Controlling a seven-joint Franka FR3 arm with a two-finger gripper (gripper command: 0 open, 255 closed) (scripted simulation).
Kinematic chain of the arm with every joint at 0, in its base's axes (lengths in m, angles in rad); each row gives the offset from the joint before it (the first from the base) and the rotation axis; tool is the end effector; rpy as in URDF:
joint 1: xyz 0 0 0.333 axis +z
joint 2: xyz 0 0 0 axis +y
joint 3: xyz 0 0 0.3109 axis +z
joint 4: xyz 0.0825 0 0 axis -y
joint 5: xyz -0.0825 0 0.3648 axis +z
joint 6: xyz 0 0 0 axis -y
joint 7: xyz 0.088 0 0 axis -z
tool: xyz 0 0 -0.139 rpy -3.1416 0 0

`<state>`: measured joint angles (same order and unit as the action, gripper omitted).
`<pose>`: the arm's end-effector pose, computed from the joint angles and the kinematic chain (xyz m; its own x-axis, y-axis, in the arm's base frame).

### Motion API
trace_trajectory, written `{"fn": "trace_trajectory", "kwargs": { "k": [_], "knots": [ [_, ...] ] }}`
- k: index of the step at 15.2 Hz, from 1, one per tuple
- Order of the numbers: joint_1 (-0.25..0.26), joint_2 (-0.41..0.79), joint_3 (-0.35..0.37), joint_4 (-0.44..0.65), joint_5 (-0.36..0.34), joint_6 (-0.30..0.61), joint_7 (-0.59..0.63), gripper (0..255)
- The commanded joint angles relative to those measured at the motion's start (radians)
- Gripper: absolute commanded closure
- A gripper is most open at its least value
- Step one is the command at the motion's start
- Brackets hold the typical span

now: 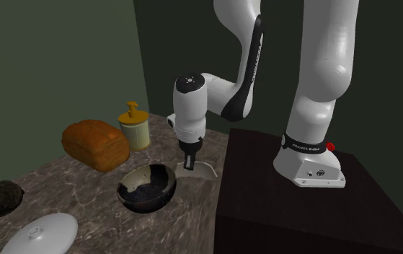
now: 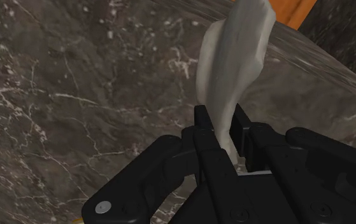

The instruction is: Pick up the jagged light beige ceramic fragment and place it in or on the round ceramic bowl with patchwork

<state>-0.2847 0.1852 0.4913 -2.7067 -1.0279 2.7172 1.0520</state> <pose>0.3500 0.1075 0.1456 0.9895 0.1315 0.0594 0.1113 -0.9574 0.2663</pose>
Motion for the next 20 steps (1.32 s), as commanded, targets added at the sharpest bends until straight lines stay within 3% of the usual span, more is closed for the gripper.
{"fn": "trace_trajectory", "kwargs": {
  "k": [1, 4, 12, 20],
  "knots": [
    [0.000, 0.000, 0.000, 0.000, 0.000, 0.000, 0.000, 255],
    [0.000, 0.000, 0.000, 0.000, 0.000, 0.000, 0.000, 255],
    [-0.026, -0.185, 0.084, -0.065, 0.336, -0.016, -0.271, 255],
    [0.052, -0.361, 0.069, -0.095, 0.649, -0.090, -0.522, 255]
  ]
}}
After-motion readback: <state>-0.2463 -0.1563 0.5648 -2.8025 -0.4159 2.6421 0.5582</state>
